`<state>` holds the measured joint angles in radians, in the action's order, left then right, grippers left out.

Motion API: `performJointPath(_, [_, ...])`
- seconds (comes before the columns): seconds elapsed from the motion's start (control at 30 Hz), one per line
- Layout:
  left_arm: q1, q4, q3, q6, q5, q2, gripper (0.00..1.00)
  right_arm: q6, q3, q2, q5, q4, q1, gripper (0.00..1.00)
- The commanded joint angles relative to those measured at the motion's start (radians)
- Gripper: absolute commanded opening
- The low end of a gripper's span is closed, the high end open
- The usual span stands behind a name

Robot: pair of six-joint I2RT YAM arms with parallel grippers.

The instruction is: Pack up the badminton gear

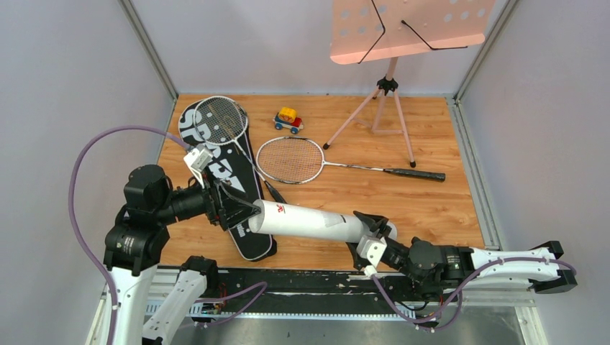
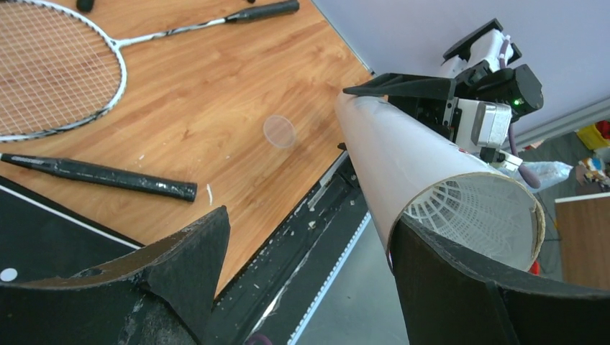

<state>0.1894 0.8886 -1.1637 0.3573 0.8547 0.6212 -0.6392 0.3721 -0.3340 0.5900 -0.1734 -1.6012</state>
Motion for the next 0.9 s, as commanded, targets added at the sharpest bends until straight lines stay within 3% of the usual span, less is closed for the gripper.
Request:
performJointPath(0.0, [0.001, -0.062, 0.053, 0.018, 0.022, -0.009, 0.87, -0.005, -0.004, 0.007, -0.02, 0.155, -0.006, 0.17])
performJointPath(0.47, [0.001, -0.106, 0.035, 0.074, 0.035, -0.044, 0.88, 0.036, -0.018, 0.023, 0.026, 0.134, -0.005, 0.16])
performJointPath(0.7, [0.001, -0.121, -0.056, 0.144, -0.017, -0.063, 0.89, 0.112, 0.011, 0.069, 0.063, 0.12, -0.005, 0.17])
performJointPath(0.87, [0.001, -0.123, -0.026, 0.2, -0.114, -0.091, 0.88, 0.155, 0.056, 0.055, 0.127, 0.111, -0.005, 0.17])
